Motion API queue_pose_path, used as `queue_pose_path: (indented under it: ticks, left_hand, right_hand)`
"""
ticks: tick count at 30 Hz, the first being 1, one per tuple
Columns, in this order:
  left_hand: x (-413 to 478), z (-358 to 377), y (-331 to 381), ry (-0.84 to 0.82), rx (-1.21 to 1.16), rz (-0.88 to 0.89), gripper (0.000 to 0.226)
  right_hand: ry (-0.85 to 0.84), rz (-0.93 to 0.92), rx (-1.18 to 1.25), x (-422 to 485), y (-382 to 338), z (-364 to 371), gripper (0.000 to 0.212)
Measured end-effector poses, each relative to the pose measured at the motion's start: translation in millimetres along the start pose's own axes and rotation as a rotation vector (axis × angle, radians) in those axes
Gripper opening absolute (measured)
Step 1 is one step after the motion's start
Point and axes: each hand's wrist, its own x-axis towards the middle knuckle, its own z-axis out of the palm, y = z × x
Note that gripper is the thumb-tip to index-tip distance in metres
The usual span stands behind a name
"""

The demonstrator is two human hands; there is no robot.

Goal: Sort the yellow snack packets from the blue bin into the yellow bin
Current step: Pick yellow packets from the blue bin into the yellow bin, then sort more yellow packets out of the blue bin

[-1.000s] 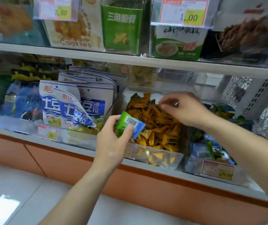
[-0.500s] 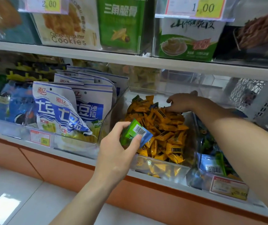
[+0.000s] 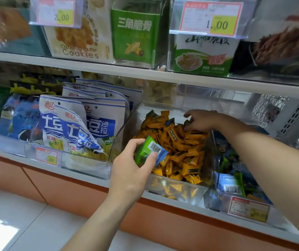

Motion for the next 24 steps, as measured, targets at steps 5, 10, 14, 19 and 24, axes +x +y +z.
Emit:
queue_pose_path:
  ticks: [5, 10, 14, 19, 24]
  left_hand:
    - [-2.3, 1.2, 3.3, 0.025, 0.008, -0.025, 0.022]
    - [3.0, 1.0, 20.8, 0.014, -0.078, -0.042, 0.026]
    - [8.8, 12.8, 50.7, -0.110, -0.303, -0.200, 0.033]
    - [-4.2, 36.3, 81.7, -0.333, -0.498, -0.287, 0.029]
    - [-10.2, 52.9, 107.2, -0.313, -0.510, -0.274, 0.028]
  right_hand:
    - [0.064, -0.131, 0.121, -28.8, 1.4, -0.7, 0.025]
    - [0.479, -0.125, 0.559, -84.7, -0.1, -4.2, 0.018]
    - [0.452, -0.124, 1.087, -147.6, -19.1, 11.0, 0.016]
    - [0.356, -0.110, 1.510, -210.8, -28.2, 31.1, 0.014]
    - [0.305, -0.122, 1.524, -240.4, -6.9, 32.0, 0.021]
